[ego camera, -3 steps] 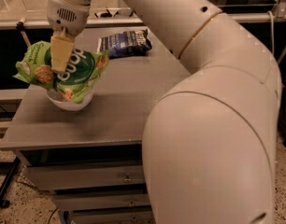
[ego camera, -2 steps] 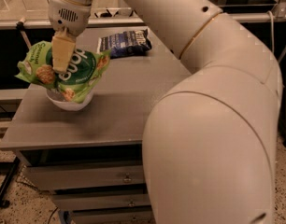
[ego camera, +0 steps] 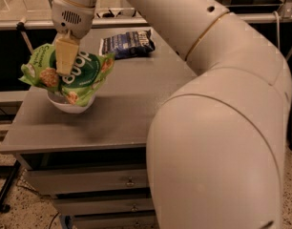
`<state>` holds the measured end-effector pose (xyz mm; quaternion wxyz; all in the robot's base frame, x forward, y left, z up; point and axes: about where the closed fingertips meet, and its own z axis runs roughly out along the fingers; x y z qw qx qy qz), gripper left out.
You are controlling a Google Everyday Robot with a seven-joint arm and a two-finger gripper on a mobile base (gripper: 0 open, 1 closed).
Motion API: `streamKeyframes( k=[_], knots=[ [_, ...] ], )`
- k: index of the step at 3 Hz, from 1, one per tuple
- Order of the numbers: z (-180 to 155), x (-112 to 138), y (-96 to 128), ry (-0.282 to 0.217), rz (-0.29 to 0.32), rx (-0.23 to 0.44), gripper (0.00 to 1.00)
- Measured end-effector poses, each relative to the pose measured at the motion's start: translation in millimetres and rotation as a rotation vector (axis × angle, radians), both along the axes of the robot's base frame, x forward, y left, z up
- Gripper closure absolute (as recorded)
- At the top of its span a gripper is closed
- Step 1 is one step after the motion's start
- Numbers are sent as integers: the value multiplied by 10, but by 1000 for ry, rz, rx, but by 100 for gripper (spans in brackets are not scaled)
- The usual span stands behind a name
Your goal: Place green rice chip bag into white bowl
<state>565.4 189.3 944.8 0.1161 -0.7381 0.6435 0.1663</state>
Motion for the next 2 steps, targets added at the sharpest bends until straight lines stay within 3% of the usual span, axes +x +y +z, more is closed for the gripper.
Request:
streamKeyframes(
  k=[1, 2],
  knots=[
    [-36, 2, -25, 7, -8, -2, 100],
    [-80, 35, -35, 22, -30, -3, 75]
  ],
)
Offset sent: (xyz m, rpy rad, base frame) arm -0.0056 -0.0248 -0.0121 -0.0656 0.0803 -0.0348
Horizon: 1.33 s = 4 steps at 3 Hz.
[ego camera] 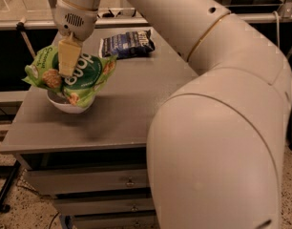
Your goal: Place green rice chip bag into white bowl
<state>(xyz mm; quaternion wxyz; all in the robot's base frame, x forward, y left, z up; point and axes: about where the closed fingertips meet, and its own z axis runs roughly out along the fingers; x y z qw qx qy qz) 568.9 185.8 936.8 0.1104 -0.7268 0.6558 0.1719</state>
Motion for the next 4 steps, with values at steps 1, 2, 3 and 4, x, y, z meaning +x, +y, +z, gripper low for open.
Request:
streamKeyframes(
  k=[1, 2, 3, 4],
  knots=[
    [1, 34, 61, -13, -4, 17, 52],
    [-4, 62, 109, -20, -8, 30, 29],
    [-18, 97, 177, -30, -12, 46, 0],
    [-17, 102, 169, -33, -16, 51, 0]
  ],
)
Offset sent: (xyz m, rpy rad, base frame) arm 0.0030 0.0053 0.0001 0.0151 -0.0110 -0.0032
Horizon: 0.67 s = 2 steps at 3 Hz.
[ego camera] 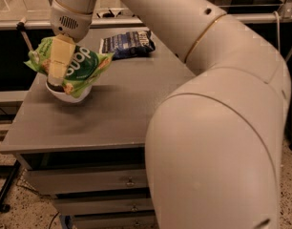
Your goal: Place green rice chip bag into white bowl
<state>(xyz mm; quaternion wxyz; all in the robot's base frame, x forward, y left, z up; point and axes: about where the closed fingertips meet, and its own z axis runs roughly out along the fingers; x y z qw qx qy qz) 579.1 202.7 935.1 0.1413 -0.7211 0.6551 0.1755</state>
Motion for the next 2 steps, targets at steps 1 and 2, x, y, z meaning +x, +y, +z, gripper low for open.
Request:
streamKeyframes(
  k=[1, 2],
  knots=[
    [2, 11, -44, -13, -17, 18, 0],
    [53, -3, -311, -43, -84, 34, 0]
  ],
)
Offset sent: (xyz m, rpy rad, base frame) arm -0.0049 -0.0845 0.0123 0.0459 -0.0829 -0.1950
